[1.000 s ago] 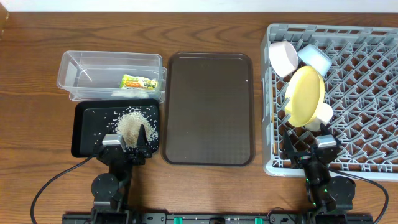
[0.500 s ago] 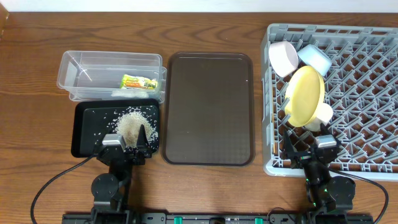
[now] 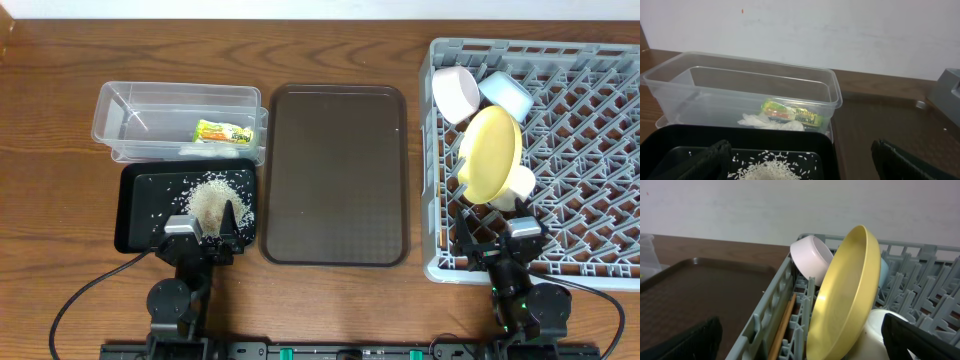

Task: Sort waste into correct bins and load items into the dishwasher rack

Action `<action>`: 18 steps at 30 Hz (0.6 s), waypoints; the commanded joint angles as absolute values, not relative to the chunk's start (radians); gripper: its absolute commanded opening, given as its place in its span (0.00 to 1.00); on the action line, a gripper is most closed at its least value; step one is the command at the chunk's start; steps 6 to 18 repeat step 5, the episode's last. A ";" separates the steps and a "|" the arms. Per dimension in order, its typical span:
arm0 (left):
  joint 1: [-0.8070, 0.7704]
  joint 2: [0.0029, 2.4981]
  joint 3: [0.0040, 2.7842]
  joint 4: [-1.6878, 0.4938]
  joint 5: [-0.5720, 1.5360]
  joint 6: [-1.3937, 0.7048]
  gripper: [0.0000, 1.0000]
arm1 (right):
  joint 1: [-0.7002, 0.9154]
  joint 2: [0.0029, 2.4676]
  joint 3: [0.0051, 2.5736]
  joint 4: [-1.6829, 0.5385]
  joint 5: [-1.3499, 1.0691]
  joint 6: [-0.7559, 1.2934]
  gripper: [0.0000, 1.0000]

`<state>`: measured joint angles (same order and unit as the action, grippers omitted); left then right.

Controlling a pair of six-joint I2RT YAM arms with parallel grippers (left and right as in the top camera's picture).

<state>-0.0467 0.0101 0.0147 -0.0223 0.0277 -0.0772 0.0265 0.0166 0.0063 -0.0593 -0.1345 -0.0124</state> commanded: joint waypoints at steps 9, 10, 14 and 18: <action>-0.041 0.004 0.004 -0.071 0.019 -0.064 0.91 | 0.012 0.010 0.006 -0.064 -0.131 -0.024 0.99; -0.041 0.004 0.004 -0.071 0.019 -0.064 0.91 | 0.012 0.010 0.006 -0.064 -0.131 -0.024 0.99; -0.041 0.004 0.004 -0.071 0.019 -0.064 0.91 | 0.012 0.010 0.006 -0.064 -0.131 -0.024 0.99; -0.041 0.004 0.004 -0.071 0.019 -0.064 0.91 | 0.012 0.010 0.006 -0.064 -0.131 -0.024 0.99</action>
